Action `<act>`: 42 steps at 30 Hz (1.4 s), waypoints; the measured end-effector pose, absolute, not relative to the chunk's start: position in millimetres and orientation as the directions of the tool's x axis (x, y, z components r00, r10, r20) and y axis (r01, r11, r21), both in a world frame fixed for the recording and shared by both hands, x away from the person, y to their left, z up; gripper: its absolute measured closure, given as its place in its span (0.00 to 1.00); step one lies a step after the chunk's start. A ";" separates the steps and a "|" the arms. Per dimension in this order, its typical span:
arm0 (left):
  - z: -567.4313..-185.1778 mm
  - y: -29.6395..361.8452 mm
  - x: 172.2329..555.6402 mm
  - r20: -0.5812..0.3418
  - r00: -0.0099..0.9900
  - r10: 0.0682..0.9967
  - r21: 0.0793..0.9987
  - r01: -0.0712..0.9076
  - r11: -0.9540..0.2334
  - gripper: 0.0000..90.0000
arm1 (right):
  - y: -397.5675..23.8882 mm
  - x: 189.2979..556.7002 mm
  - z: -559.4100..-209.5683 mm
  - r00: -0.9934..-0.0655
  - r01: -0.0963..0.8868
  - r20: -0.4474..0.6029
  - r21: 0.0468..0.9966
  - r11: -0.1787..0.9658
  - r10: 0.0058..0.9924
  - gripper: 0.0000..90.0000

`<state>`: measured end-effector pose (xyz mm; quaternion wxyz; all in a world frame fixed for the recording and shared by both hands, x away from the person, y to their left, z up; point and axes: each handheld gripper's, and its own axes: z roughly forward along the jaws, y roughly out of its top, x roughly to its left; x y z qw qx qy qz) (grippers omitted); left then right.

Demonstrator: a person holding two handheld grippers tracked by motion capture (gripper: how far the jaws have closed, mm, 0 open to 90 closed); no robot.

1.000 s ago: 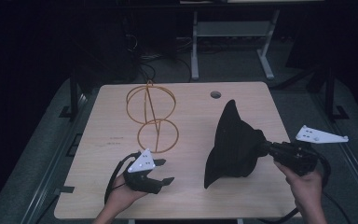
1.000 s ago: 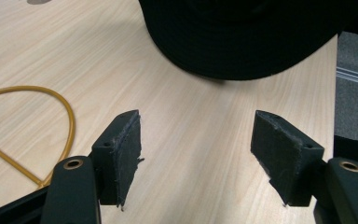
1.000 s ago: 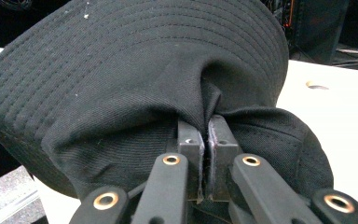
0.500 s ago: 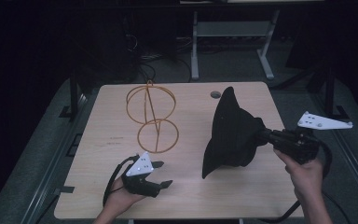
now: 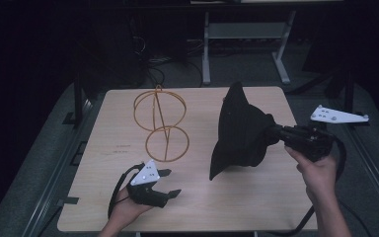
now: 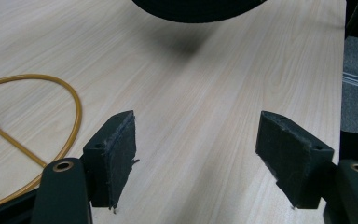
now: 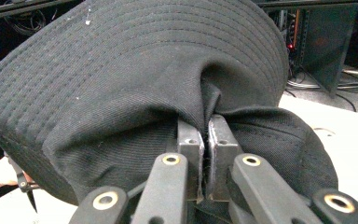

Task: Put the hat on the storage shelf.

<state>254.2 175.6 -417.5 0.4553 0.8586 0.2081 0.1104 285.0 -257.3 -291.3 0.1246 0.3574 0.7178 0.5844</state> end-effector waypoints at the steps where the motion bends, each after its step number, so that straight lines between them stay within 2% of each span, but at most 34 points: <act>1: -417.6 175.7 254.2 -0.001 0.889 0.457 0.827 0.257 -0.500 0.31 | -256.4 285.7 -289.8 -0.714 0.369 0.240 0.927 0.063 0.657 0.96; 17: -421.9 173.2 255.2 0.028 0.895 0.445 0.816 0.236 -0.527 0.31 | -239.6 299.0 -256.9 -0.738 0.335 0.210 0.939 0.079 0.642 0.96; 42: -425.5 172.4 256.5 -0.003 0.899 0.438 0.830 0.247 -0.501 0.30 | -196.2 333.7 -218.5 -0.760 0.326 0.194 0.940 0.105 0.621 0.96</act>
